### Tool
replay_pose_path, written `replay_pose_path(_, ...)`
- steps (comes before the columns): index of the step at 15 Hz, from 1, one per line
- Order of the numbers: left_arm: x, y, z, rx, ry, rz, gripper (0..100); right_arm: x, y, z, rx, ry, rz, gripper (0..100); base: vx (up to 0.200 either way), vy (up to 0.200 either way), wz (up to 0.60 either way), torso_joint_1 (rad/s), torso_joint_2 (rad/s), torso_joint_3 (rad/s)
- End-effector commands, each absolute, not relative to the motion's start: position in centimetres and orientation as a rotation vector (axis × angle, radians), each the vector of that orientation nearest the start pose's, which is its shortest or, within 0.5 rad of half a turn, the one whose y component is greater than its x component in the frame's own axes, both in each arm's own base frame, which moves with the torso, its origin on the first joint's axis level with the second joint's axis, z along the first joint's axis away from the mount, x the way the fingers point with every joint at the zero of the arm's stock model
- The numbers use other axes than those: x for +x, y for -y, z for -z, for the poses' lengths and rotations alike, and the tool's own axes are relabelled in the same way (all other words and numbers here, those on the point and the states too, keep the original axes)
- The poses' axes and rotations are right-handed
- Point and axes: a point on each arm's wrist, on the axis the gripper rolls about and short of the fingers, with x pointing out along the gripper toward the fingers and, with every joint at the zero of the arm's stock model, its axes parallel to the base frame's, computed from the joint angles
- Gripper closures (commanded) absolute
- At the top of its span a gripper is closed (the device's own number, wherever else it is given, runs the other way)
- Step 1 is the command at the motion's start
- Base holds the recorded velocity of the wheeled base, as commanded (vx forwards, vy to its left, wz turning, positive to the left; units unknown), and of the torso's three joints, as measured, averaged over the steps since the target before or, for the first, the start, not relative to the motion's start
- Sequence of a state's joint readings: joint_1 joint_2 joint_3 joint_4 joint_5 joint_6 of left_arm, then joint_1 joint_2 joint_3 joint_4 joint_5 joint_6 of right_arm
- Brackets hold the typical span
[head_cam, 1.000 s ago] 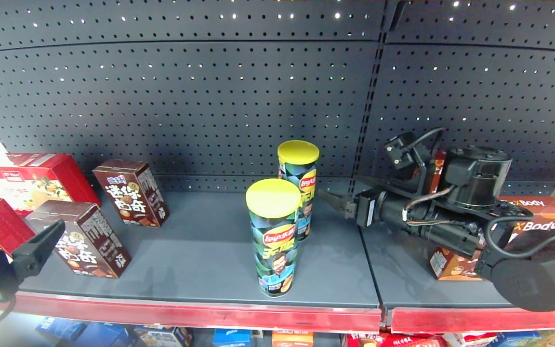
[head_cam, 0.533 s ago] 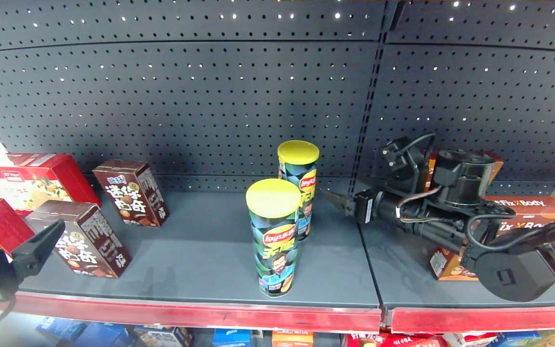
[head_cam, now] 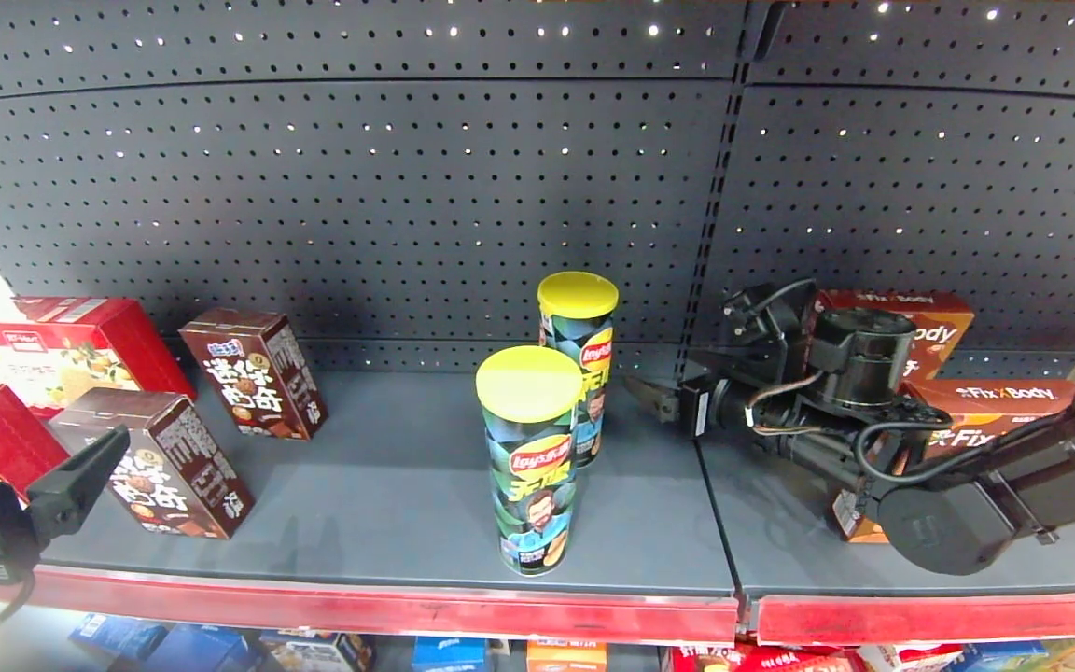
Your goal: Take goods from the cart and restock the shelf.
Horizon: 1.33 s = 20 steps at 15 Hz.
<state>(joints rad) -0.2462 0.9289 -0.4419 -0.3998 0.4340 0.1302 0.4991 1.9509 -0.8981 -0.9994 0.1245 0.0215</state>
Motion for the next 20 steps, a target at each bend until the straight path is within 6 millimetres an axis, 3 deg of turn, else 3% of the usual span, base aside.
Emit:
replay_pose_path(1, 10.9, 1.8, -21.6, 0.159, -0.095, -0.181, 0, 32.4, -18.3, -15.3, 0.008, -0.071, -0.63, 0, 0.0, 0.0, 0.0, 0.0, 0.0, 0.0)
replay_pose_path(20, 11.0, 1.8, -21.6, 0.161, -0.096, -0.181, 0, 32.6, -19.7, -15.2, 0.008, -0.062, -0.66, 0, 0.0, 0.0, 0.0, 0.0, 0.0, 0.0)
